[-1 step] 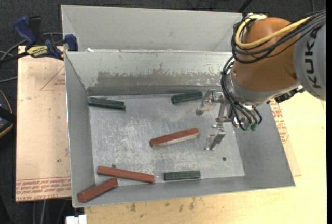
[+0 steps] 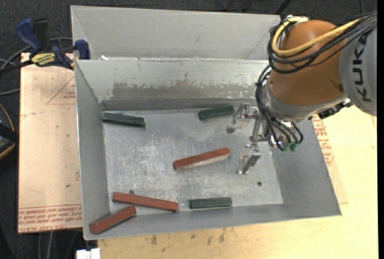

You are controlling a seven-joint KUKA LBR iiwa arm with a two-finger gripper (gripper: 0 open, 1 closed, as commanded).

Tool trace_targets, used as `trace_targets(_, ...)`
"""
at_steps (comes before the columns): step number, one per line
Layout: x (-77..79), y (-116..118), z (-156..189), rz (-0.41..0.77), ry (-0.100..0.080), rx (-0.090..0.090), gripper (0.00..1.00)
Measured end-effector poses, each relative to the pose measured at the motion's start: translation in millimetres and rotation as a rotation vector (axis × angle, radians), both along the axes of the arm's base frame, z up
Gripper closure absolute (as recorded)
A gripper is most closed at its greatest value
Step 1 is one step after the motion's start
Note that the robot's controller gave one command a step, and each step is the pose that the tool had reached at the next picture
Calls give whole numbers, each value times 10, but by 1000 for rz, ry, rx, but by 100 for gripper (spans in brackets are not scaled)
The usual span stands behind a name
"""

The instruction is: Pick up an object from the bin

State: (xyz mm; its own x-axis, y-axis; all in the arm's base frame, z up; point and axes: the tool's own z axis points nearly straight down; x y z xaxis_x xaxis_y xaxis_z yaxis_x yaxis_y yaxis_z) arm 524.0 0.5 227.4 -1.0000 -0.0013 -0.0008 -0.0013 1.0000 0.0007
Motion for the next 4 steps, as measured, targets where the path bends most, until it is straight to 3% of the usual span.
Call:
trace_targets(1, 138, -19, -393, 80, -6, 0, 0)
trace_targets(2, 509, 31, -1503, 104, -5, 2, 100)
trace_targets(3, 509, 30, -1503, 104, -5, 2, 100)
trace_targets(4, 609, -91, -40, 65, -4, 0, 100)
